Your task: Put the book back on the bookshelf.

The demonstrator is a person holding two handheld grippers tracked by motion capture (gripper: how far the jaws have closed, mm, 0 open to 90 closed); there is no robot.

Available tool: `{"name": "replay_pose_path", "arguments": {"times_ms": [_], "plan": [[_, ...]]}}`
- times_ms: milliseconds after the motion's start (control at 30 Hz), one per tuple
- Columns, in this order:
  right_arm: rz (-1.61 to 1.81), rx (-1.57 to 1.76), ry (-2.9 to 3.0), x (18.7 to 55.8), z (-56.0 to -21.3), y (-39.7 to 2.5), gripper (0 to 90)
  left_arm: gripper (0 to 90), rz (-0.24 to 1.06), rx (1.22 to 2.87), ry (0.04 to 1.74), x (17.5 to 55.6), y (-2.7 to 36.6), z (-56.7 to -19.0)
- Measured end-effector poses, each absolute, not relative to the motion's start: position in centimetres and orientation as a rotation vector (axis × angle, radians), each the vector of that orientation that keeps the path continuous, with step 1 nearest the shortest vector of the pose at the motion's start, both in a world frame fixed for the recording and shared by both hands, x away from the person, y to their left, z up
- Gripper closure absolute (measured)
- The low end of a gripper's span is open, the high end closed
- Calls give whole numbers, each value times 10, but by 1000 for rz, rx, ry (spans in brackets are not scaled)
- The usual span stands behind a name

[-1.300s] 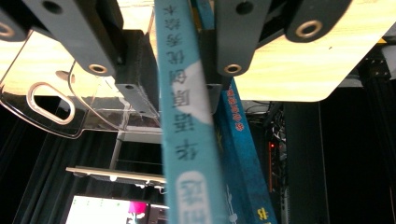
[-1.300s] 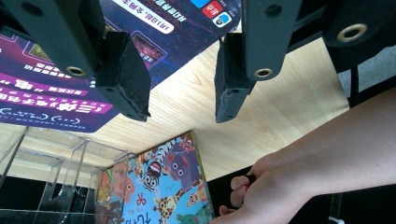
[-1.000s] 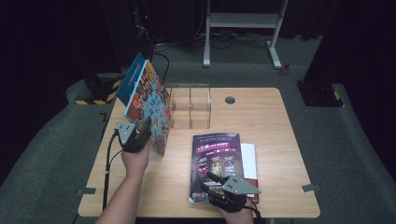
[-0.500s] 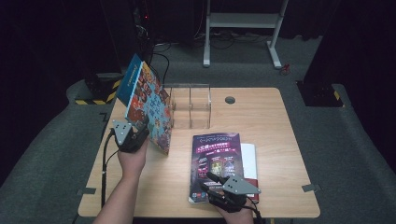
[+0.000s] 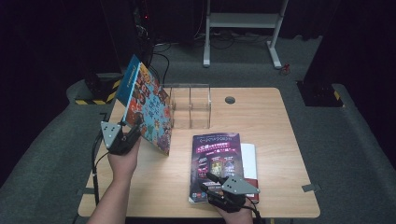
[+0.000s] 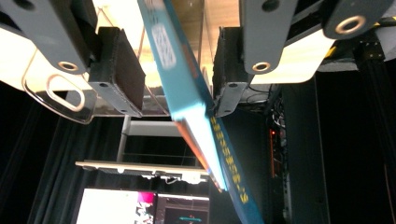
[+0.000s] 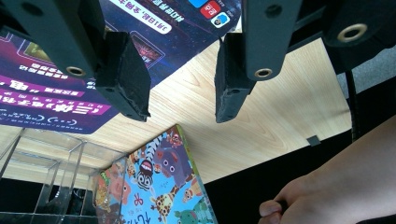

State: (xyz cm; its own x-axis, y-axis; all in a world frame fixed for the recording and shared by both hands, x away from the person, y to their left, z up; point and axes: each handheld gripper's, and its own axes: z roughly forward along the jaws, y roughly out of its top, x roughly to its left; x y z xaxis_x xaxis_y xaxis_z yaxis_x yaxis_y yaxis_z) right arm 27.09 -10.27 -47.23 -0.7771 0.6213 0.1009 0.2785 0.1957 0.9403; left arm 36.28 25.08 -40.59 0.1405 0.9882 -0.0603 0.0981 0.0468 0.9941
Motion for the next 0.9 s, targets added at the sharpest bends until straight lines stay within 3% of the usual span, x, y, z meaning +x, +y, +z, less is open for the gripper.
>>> {"name": "replay_pose_path", "arguments": {"times_ms": [200, 433, 900], "plan": [[1605, 851, 2176, 271, -473, -102, 555, 544, 963, 1338, 1197, 353, 255, -419], [1601, 850, 2181, 271, -474, -101, 555, 693, 934, 1369, 1160, 349, 254, -427], [1596, 852, 2185, 271, -474, -101, 555, 709, 981, 1400, 1119, 355, 253, -425]]}}
